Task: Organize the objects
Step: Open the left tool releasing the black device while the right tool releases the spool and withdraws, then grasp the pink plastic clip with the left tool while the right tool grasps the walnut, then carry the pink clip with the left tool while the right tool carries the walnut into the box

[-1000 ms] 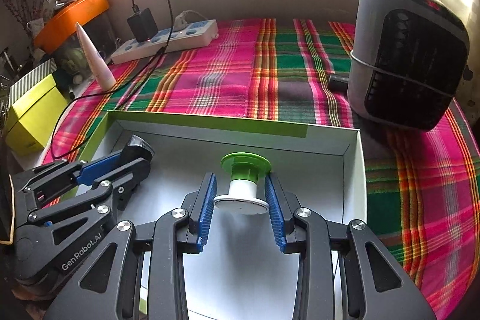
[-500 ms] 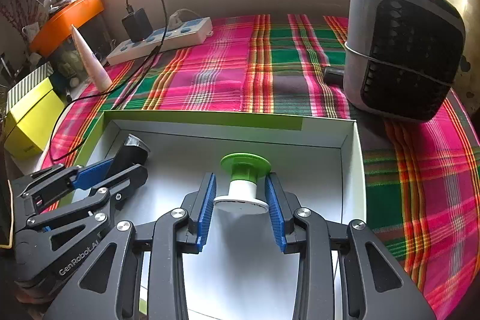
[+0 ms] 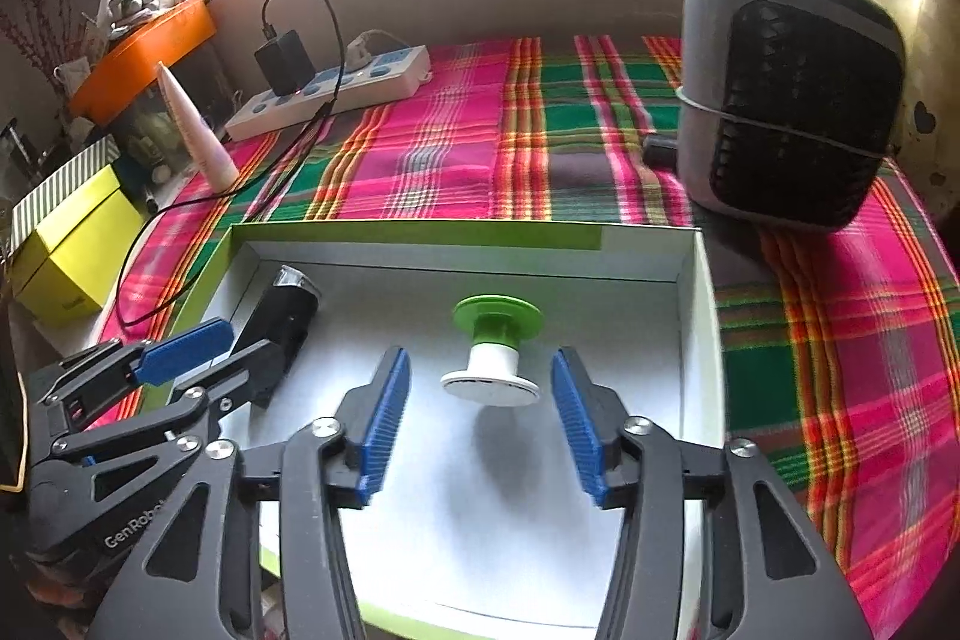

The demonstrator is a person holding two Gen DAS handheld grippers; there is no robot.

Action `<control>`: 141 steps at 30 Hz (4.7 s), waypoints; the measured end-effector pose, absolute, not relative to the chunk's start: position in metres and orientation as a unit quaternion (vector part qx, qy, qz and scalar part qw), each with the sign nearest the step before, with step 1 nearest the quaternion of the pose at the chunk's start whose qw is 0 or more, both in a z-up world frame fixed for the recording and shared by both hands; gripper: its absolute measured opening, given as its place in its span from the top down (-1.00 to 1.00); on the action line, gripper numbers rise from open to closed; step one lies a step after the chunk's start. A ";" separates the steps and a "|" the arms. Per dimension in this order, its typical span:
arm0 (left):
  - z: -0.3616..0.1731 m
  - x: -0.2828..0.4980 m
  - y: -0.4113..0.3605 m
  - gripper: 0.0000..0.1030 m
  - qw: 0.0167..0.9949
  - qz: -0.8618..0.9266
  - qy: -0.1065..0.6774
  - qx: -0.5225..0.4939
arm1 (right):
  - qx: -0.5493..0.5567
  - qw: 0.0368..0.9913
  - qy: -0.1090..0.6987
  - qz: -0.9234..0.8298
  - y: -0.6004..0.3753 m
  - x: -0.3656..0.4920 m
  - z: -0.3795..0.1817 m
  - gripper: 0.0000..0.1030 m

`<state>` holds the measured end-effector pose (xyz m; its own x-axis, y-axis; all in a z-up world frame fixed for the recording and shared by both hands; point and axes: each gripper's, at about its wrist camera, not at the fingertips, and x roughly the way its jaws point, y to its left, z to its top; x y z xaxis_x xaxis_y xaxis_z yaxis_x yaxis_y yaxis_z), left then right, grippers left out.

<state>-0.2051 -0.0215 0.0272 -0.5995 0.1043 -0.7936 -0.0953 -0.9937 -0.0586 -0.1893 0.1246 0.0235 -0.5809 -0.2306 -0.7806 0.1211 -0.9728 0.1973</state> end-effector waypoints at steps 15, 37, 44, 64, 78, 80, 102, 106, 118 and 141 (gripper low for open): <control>0.046 -0.164 -0.023 0.12 0.065 0.904 -0.019 -0.422 | 0.429 0.094 -0.078 -0.895 0.137 -0.155 0.040 -0.10; 0.049 -0.091 -0.021 0.12 0.080 0.905 -0.032 -0.416 | 0.387 0.099 -0.041 -0.916 0.141 -0.075 0.059 -0.10; 0.038 -0.074 -0.018 0.12 0.095 0.897 -0.039 -0.431 | 0.388 0.086 -0.039 -0.917 0.155 -0.052 0.053 -0.10; 0.017 -0.057 -0.008 0.10 0.117 0.884 -0.046 -0.451 | 0.411 0.073 -0.032 -0.908 0.165 -0.034 0.026 -0.10; 0.013 -0.060 0.011 0.09 0.144 0.877 -0.031 -0.458 | 0.431 0.070 -0.024 -0.899 0.170 -0.044 0.012 -0.10; 0.011 -0.062 0.013 0.09 0.143 0.877 -0.026 -0.459 | 0.432 0.070 -0.023 -0.899 0.171 -0.046 0.011 -0.10; 0.009 -0.071 0.017 0.40 0.127 0.885 -0.011 -0.449 | 0.429 0.066 -0.003 -0.901 0.169 -0.051 0.012 0.13; 0.009 -0.070 0.018 0.50 0.128 0.885 -0.010 -0.448 | 0.428 0.070 -0.001 -0.901 0.168 -0.050 0.013 0.22; 0.010 -0.068 0.019 0.57 0.126 0.887 -0.003 -0.445 | 0.424 0.069 0.005 -0.903 0.165 -0.048 0.015 0.33; 0.024 -0.060 0.013 0.57 0.126 0.895 -0.002 -0.428 | 0.403 0.096 -0.001 -0.910 0.159 -0.040 0.032 0.34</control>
